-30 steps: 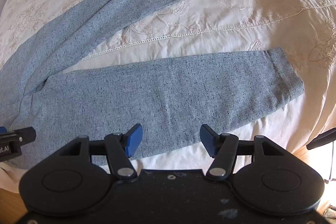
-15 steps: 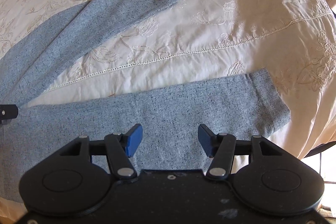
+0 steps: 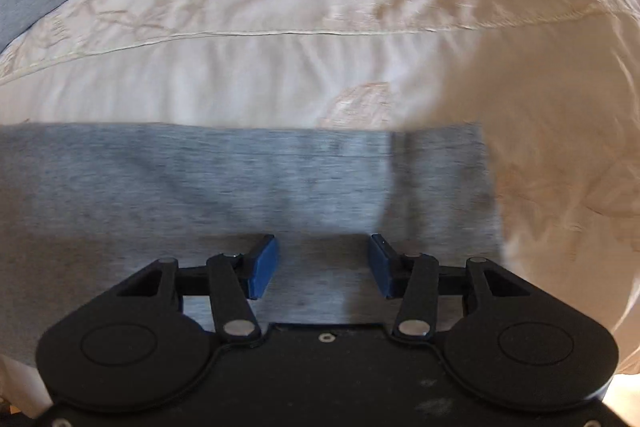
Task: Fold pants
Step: 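Lower the right tool onto a sweatpants leg cuff and close it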
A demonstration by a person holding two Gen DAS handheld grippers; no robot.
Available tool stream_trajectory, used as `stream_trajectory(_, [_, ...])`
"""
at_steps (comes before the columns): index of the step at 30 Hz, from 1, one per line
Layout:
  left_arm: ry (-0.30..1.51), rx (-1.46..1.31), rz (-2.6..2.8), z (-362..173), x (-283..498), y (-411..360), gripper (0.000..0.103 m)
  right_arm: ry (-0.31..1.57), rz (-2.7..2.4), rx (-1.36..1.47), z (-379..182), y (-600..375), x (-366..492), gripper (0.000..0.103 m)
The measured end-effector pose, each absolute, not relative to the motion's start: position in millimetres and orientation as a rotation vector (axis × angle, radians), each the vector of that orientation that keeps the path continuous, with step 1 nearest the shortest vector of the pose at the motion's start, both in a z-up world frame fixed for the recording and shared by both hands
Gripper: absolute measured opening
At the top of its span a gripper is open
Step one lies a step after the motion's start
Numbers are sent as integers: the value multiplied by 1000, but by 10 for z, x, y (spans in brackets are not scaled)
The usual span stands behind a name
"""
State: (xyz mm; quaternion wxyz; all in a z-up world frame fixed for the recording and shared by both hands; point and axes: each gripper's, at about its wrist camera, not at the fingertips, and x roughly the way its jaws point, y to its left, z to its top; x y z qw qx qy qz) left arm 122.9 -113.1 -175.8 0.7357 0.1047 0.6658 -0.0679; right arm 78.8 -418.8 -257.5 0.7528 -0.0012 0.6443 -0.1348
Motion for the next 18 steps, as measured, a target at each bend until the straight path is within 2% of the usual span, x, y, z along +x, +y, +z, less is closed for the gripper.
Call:
stream_trajectory(3, [1478,231,-174,-1795,1041,-1233,64,1386,-345,-13,-2433,-4519,668,46])
stream_trajectory(7, [1514,223,-172,-1959,928,-1323,66,1380,-198,174,-2188,-4592,502,46])
stream_trajectory(9, [1571,298,-104,-2175,981,-1372,66,1431,-181,118,-2256,-4425,449,46])
stream_trajectory(11, [1598,299,-84,-2230,1106,-1384,62,1502,-249,39,-2420,-4361,446,44])
stream_trajectory(13, [1569,257,-85,-2043,1305,-1384,51,1507,-295,85,-2394,-4401,545,42])
stream_trajectory(18, [1351,198,-72,-1309,1973,-1371,52,1315,-249,189,-1861,-4432,1248,42])
